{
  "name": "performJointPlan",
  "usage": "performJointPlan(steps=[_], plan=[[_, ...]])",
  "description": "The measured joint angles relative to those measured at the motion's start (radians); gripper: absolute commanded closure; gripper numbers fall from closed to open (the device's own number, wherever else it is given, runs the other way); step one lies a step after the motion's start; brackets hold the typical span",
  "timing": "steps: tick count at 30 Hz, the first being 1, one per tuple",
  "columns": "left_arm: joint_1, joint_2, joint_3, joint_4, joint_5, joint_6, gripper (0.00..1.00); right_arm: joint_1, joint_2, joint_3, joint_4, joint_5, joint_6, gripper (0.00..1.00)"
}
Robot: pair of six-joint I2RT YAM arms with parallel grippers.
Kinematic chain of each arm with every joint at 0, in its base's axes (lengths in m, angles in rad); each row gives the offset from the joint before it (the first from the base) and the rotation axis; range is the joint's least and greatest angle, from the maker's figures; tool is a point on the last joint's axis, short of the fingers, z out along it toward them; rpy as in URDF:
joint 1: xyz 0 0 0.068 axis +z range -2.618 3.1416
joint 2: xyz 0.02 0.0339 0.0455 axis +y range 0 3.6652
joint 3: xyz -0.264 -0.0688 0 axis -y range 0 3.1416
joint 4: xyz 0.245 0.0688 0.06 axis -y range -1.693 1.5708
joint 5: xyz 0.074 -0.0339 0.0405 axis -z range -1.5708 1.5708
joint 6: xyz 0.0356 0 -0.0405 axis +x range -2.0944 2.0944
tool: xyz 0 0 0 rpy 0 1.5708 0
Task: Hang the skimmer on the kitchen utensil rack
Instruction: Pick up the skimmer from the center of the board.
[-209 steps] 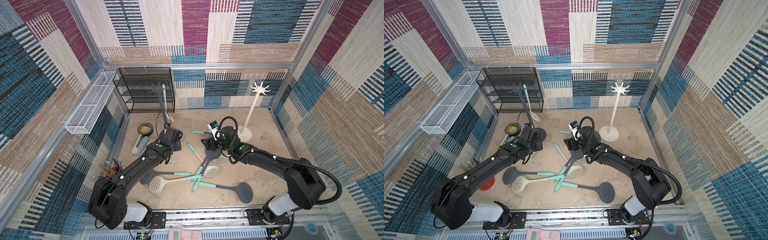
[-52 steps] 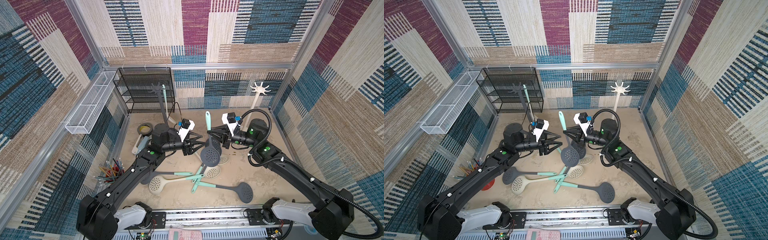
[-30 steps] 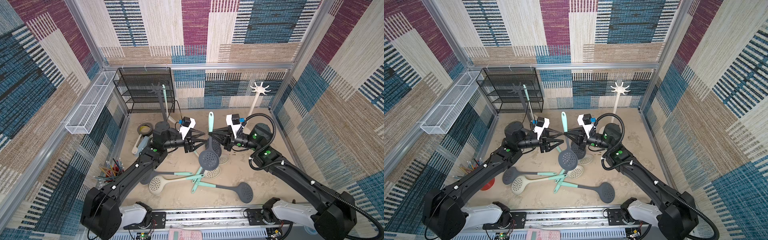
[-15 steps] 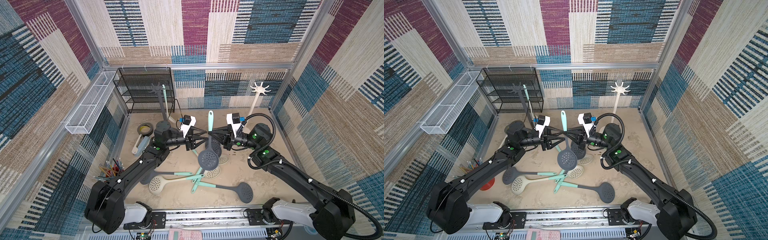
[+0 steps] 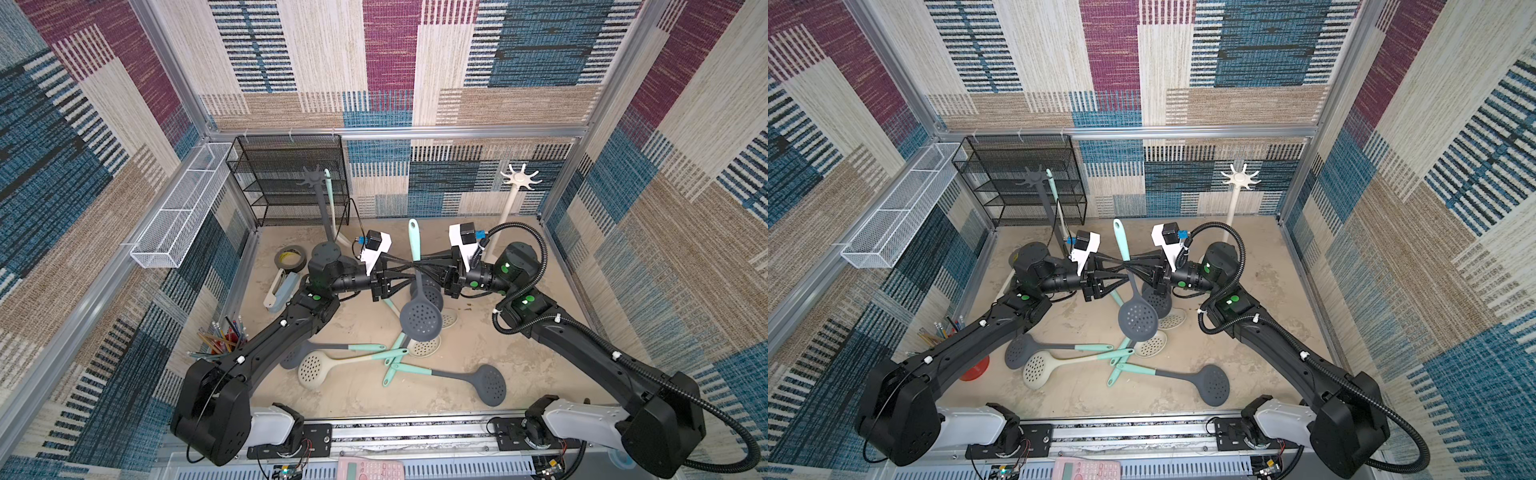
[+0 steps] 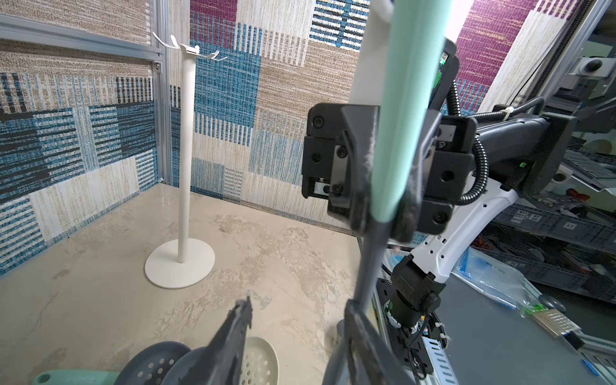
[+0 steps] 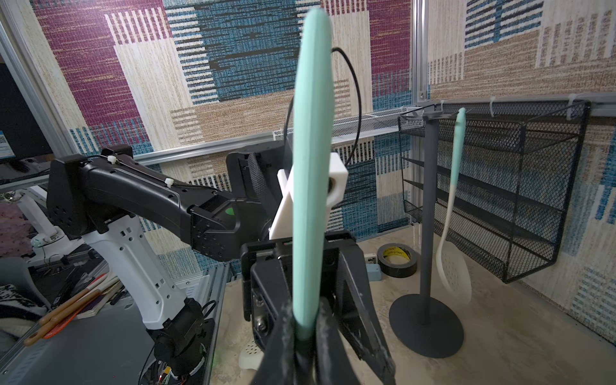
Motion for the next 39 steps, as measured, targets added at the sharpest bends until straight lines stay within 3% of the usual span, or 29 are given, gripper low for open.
performJointPlan(steps=[13, 26, 32, 39], plan=[[0.014, -0.04, -0.007, -0.003, 0.033, -0.009, 0.52, -0.024, -0.033, -0.024, 0.014, 0.029, -0.005, 0.99], [0.012, 0.043, 0.005, 0.21, 0.088, -0.14, 0.54, -0.025, 0.035, -0.018, 0.158, 0.03, 0.081, 0.99], [0.01, 0.062, 0.006, 0.237, 0.085, -0.146, 0.59, -0.025, 0.078, 0.002, 0.217, 0.027, 0.124, 0.99], [0.01, 0.085, 0.006, 0.275, 0.056, -0.153, 0.73, -0.025, 0.126, 0.03, 0.268, 0.008, 0.169, 0.98]])
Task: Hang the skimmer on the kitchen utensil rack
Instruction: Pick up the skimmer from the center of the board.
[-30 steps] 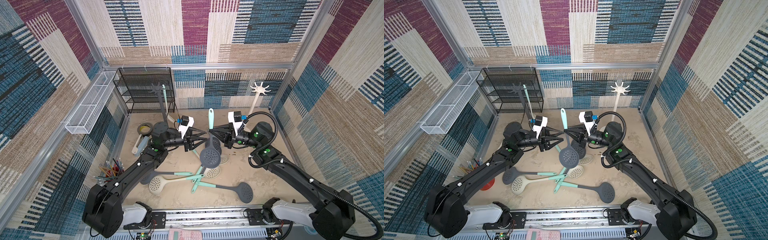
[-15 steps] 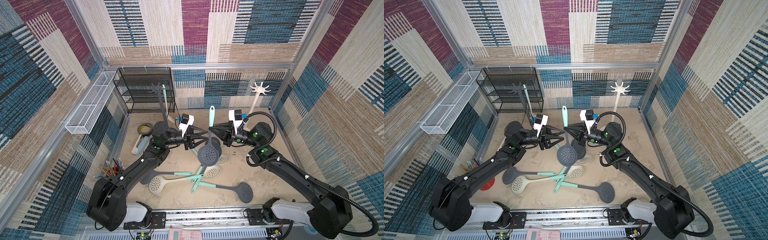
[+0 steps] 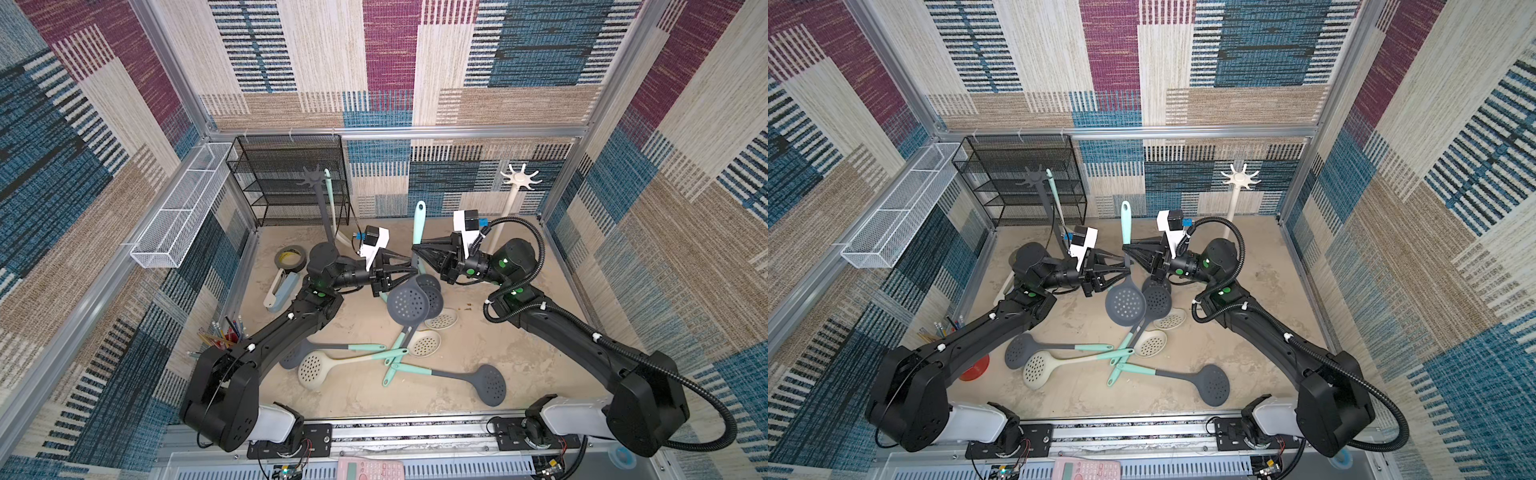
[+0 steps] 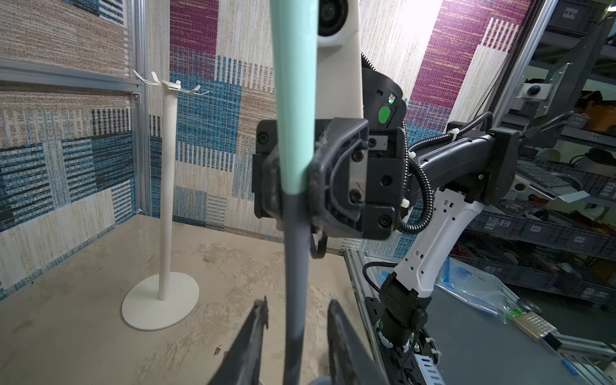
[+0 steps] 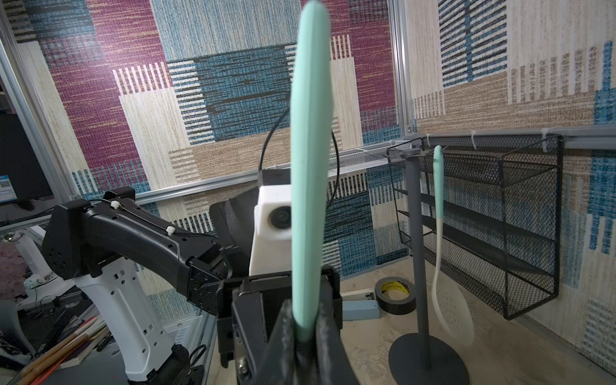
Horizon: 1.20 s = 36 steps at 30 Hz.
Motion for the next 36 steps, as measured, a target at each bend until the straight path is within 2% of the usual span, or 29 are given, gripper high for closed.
performJointPlan(steps=[5, 9, 13, 16, 18, 22, 27, 36], plan=[[0.0, 0.001, 0.0, 0.004, -0.032, -0.001, 0.99, -0.001, 0.024, 0.014, 0.01, -0.002, 0.008, 0.94], [-0.004, -0.019, -0.004, -0.033, -0.064, 0.014, 1.0, -0.002, 0.027, 0.017, 0.008, -0.001, 0.0, 0.81], [-0.005, -0.055, -0.021, -0.08, -0.155, 0.055, 1.0, 0.0, 0.022, 0.026, -0.045, 0.016, -0.037, 0.51], [-0.012, -0.082, -0.029, -0.141, -0.252, 0.085, 1.0, -0.001, -0.006, 0.036, -0.124, 0.058, -0.096, 0.36], [-0.021, -0.095, -0.029, -0.186, -0.337, 0.109, 1.0, -0.001, -0.038, 0.037, -0.18, 0.101, -0.141, 0.3], [-0.045, -0.086, -0.029, -0.241, -0.534, 0.151, 1.0, -0.001, -0.081, 0.037, -0.277, 0.199, -0.21, 0.29], [-0.074, -0.002, 0.005, -0.281, -0.8, 0.16, 1.0, -0.001, -0.108, 0.006, -0.369, 0.304, -0.262, 0.28], [-0.101, 0.135, 0.114, -0.306, -1.202, 0.182, 1.0, -0.001, -0.13, -0.007, -0.455, 0.399, -0.331, 0.28]])
